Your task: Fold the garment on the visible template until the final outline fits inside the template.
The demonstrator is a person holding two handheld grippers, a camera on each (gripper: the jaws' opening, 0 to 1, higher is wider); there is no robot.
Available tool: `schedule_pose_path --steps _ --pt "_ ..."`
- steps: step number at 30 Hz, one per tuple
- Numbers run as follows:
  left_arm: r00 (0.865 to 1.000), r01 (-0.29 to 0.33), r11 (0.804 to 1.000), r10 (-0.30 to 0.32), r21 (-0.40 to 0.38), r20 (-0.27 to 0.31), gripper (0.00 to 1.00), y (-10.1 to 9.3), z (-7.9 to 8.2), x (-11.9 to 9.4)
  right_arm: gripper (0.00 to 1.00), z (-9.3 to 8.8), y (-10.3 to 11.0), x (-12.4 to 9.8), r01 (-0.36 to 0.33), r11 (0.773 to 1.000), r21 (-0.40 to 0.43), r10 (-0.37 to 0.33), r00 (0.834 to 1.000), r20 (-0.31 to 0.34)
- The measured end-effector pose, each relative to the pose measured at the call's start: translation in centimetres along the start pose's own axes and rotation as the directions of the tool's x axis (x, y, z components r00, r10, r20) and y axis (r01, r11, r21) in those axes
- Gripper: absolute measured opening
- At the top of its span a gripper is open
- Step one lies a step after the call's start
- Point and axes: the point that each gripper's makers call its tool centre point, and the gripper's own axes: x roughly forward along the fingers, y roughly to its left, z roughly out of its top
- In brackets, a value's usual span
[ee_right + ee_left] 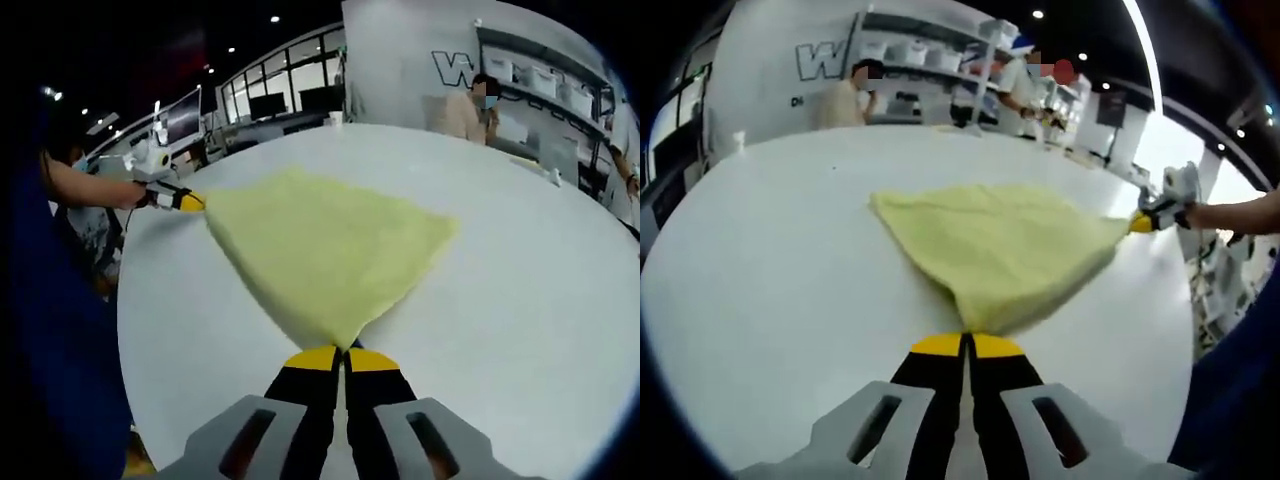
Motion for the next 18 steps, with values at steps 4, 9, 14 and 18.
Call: schedule_pose_path --steps 4,9,14,18 --pt "1.000 0.008 1.000 -0.008 -0.009 0.000 0.00 -0.1 -0.1 -0.4 0.00 -0.4 0.1 0.2 0.002 1.000 0.009 -0.002 1.000 -0.007" --pt "1.000 0.009 1.000 -0.009 -0.017 0.007 0.00 -0.6 -0.3 -0.9 0.00 -0.5 0.4 0.0 0.001 1.000 0.023 -0.001 1.000 0.001" --pt "1.000 0.015 1.000 -0.015 -0.022 0.005 0.00 -1.4 -1.0 -1.7 0.00 -1.0 1.2 -0.6 -0.002 0.999 0.038 0.002 1.000 0.004" --pt "1.000 0.022 1.000 -0.021 -0.020 0.005 0.00 -2.1 -1.5 -2.4 0.00 -1.4 1.7 -1.0 -0.013 0.999 0.039 0.012 1.000 0.002"
